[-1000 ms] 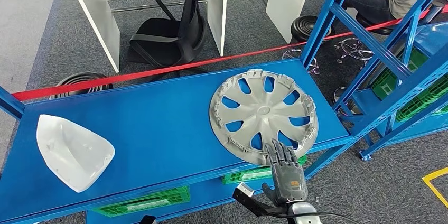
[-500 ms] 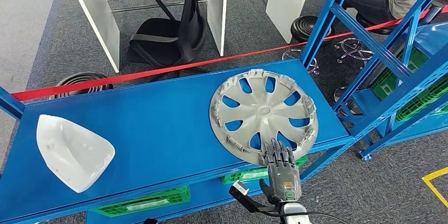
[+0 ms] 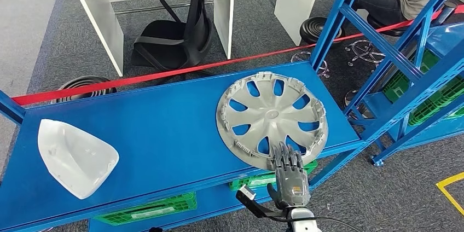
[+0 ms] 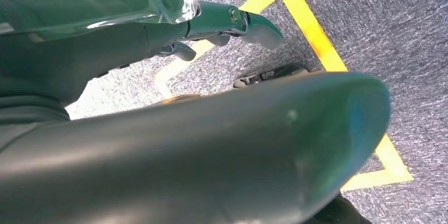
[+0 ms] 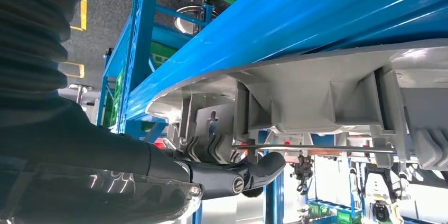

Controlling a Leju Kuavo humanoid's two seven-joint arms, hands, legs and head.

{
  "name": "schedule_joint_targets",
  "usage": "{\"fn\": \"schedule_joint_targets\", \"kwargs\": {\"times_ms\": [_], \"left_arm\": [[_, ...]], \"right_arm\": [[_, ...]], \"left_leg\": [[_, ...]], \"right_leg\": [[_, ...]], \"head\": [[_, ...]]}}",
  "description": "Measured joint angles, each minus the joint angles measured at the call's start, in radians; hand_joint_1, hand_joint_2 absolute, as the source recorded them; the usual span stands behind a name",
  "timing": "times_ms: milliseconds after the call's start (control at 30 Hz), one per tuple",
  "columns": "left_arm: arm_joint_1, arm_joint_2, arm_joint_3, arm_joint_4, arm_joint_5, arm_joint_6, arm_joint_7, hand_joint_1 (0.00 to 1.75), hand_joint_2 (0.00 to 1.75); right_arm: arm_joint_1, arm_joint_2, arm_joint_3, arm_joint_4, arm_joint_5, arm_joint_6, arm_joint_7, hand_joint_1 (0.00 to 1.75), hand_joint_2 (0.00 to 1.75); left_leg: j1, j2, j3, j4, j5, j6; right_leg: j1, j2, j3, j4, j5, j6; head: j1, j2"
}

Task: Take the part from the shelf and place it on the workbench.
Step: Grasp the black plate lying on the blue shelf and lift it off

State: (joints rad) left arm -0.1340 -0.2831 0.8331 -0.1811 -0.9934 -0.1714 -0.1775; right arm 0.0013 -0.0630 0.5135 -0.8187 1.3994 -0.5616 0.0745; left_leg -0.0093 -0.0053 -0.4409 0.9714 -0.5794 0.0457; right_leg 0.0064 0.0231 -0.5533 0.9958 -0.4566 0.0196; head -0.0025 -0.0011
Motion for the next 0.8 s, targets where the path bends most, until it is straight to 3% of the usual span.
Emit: {"fn": "schedule_joint_targets", "kwargs": {"times_ms": [33,800], "left_arm": [[0.000,0.000,0.000,0.000,0.000,-0.001,0.000,0.00,0.00],[-0.002,0.001,0.000,0.000,-0.011,-0.005,0.005,0.00,0.00]], "right_arm": [[-0.003,0.002,-0.002,0.004,0.000,-0.001,-0.002,1.75,1.75],[-0.034,0.012,-0.026,0.014,0.003,-0.006,-0.020,1.75,1.75]], "left_leg": [[0.000,0.000,0.000,0.000,0.000,0.000],[0.000,0.001,0.009,0.000,0.000,0.000]], "right_leg": [[0.000,0.000,0.000,0.000,0.000,0.000],[0.000,0.002,0.008,0.000,0.000,0.000]], "head": [[0.000,0.000],[0.000,0.000]]}}
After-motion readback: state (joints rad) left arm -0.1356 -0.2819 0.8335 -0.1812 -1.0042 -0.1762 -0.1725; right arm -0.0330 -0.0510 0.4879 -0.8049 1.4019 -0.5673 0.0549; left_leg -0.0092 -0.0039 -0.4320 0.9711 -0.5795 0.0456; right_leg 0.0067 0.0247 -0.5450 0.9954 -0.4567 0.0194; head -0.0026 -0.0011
